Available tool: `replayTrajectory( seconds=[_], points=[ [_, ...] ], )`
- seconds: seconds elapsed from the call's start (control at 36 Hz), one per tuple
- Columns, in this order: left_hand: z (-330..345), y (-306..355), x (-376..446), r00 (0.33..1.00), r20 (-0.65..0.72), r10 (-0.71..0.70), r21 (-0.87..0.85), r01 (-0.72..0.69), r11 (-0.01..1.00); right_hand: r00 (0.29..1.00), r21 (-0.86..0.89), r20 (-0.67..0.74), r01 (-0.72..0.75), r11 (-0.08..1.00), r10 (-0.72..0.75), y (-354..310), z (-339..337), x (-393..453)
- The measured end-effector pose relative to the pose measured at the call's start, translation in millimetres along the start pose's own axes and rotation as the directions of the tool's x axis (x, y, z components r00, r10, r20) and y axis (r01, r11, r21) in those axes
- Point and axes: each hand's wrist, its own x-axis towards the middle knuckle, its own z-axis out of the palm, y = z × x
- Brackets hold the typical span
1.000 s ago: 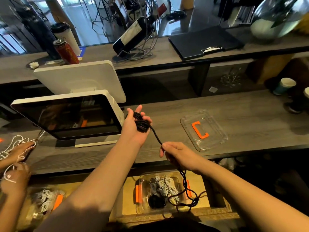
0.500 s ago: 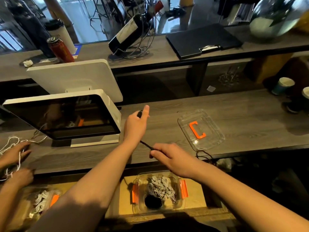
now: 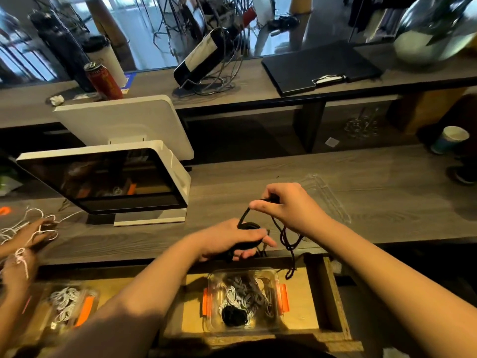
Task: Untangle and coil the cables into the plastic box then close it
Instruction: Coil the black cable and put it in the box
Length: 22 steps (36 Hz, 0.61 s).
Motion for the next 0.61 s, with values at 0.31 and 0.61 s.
replayTrajectory(
  seconds=[0.31,0.61],
  points=[
    [12.0,5.5,7.9,0.728,-0.673,0.128,-0.061,-0.228,0.972,0.991,0.203,0.067,-0.124,0.971,0.113,16.9,15.6,-10.9],
    [9.5,20.5,23.2,0.472,-0.880,-0.045,-0.369,-0.622,0.691,0.954,0.426,0.294,-0.189,0.885,0.062,30.8,27.2,-34.6]
  ],
)
